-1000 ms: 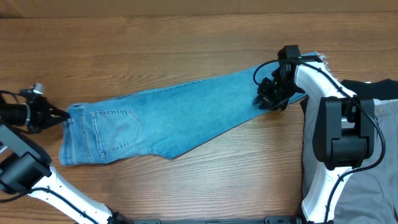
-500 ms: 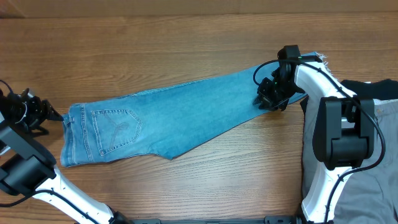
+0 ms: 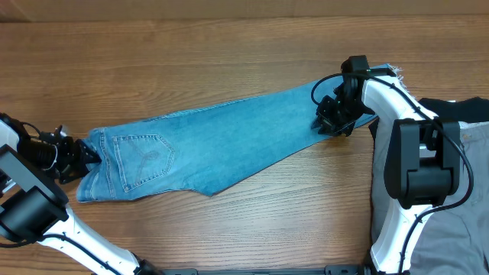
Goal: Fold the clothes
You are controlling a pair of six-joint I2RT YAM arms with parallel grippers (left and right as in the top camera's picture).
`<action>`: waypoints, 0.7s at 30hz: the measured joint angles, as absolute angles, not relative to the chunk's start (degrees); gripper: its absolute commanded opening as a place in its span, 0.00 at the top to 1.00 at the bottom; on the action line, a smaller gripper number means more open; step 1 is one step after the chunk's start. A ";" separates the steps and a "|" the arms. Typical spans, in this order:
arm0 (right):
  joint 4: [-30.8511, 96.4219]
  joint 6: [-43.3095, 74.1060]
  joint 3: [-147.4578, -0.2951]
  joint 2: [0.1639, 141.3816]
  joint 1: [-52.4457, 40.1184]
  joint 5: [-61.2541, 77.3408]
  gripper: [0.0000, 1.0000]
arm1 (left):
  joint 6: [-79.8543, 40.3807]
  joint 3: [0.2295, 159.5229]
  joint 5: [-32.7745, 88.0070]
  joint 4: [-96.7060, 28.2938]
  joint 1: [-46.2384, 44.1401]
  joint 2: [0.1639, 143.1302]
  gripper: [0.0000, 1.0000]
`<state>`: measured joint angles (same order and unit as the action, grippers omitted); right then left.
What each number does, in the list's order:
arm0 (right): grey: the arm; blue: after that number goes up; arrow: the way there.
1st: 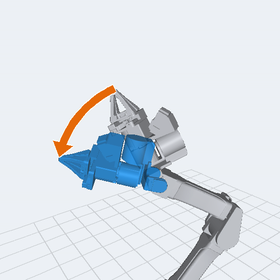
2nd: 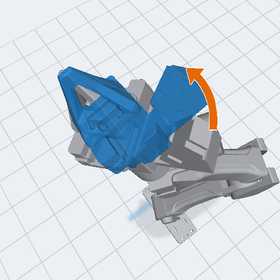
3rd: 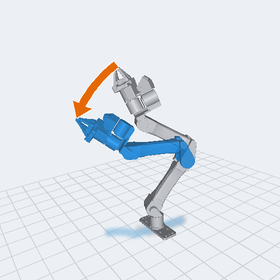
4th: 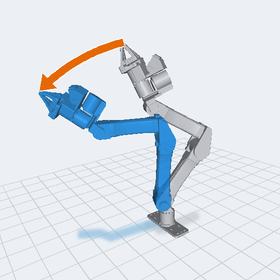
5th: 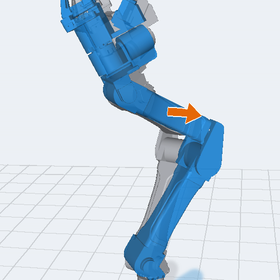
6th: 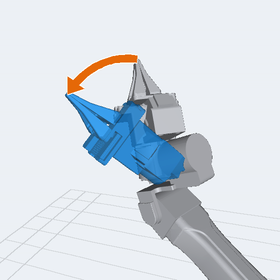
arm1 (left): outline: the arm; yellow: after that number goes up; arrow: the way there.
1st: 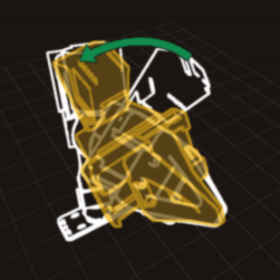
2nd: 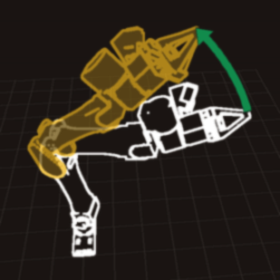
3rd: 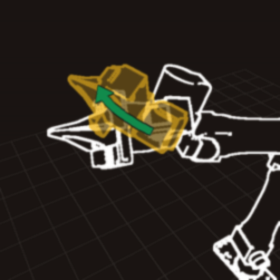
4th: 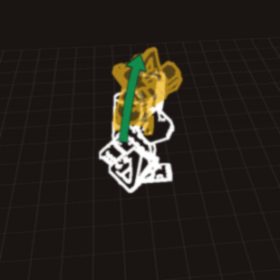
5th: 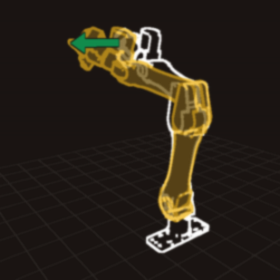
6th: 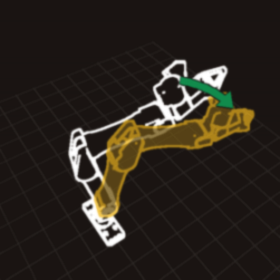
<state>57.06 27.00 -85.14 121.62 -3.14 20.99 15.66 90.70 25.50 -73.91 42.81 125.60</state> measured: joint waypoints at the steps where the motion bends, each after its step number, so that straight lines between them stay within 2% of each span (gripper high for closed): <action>1: 57.04 27.00 -85.14 121.62 -3.14 20.99 0.73 | 16.25 90.67 26.50 -74.22 42.85 125.60 0.77; 5: 57.04 26.98 -85.14 121.62 -3.11 20.95 0.73 | 18.59 90.63 30.15 -75.35 42.96 125.60 0.96; 14: 57.04 26.96 -85.14 121.62 -3.09 20.97 0.73 | 21.65 90.98 40.12 -80.58 48.84 125.60 0.95; 17: 57.08 26.98 -85.14 121.62 -3.11 21.08 0.73 | 22.50 91.96 42.37 -83.42 51.68 125.60 0.67; 21: 57.10 26.98 -85.14 121.62 -3.09 21.02 0.73 | 22.98 93.38 43.90 -84.86 54.28 125.58 0.59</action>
